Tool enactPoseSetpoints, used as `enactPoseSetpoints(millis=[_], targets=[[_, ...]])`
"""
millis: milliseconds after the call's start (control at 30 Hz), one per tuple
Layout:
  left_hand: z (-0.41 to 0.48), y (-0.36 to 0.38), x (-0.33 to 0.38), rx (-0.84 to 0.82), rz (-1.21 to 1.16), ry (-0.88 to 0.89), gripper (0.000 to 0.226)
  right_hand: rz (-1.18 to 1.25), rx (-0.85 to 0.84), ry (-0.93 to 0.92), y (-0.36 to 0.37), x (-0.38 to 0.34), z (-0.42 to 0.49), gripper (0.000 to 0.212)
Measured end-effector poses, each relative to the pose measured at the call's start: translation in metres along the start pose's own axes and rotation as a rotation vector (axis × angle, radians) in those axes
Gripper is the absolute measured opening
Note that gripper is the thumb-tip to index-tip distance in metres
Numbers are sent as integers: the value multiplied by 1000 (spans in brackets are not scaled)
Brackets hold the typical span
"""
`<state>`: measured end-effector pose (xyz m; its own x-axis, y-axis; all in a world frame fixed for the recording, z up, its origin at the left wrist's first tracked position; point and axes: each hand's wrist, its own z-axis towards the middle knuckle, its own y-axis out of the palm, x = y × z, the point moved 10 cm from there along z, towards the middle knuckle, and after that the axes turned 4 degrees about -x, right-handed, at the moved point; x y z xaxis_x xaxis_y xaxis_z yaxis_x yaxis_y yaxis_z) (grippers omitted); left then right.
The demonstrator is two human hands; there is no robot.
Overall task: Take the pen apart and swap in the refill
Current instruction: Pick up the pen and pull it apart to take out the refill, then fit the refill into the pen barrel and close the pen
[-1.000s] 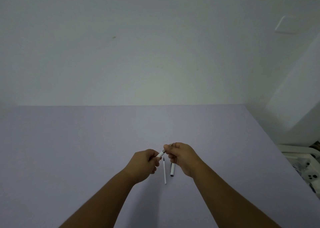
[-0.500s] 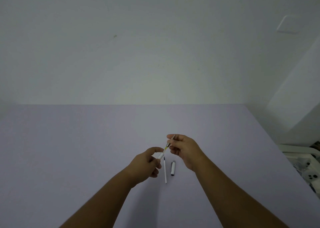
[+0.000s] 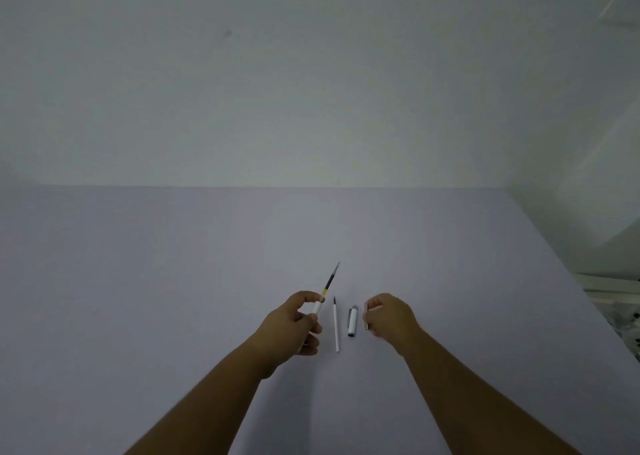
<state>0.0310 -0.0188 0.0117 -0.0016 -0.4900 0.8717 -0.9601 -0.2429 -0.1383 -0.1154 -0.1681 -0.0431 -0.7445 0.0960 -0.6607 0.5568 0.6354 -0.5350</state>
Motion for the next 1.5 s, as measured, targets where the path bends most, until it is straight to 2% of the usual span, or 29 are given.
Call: enactPoseSetpoints(millis=[100,600,667,700,767,800,900,967,1067,1133,1267,1300,1367,1500], targets=[[3,4,-11,-5,3,-30,30,-141,43,-17,12,17,3,14],[4,13,-19,-16,10,-60,30,-122,151,-83,6,15,-4,26],[4,14,-18,-19,4,-56,31,5,185,-148,-2,2,-11,23],[4,15,-17,-19,4,-54,31,149,159,-171,-3,-6,-15,18],[5,19,-13,-24,11,-46,31,453,23,-175,3,-21,-21,12],[6,21,-10,-28,14,-42,31,526,-48,-172,7,-28,-24,12],[7,27,-3,-44,18,-34,31,495,-165,-185,14,-48,-28,9],[8,30,-1,-55,21,-29,30,535,-137,-202,8,-57,-25,7],[10,27,-6,-48,30,-45,27,780,25,-153,-19,-51,-12,12],[11,22,-12,-20,20,-57,26,642,93,-105,-33,-36,-3,18],[12,15,-20,24,46,-61,22,-175,35,-15,-21,-3,6,36],[12,14,-21,27,63,-59,22,-283,41,-8,-17,4,6,35],[12,13,-23,31,77,-58,21,-300,53,8,-11,17,6,22],[13,9,-24,51,71,-56,16,-236,128,14,-10,24,3,25]])
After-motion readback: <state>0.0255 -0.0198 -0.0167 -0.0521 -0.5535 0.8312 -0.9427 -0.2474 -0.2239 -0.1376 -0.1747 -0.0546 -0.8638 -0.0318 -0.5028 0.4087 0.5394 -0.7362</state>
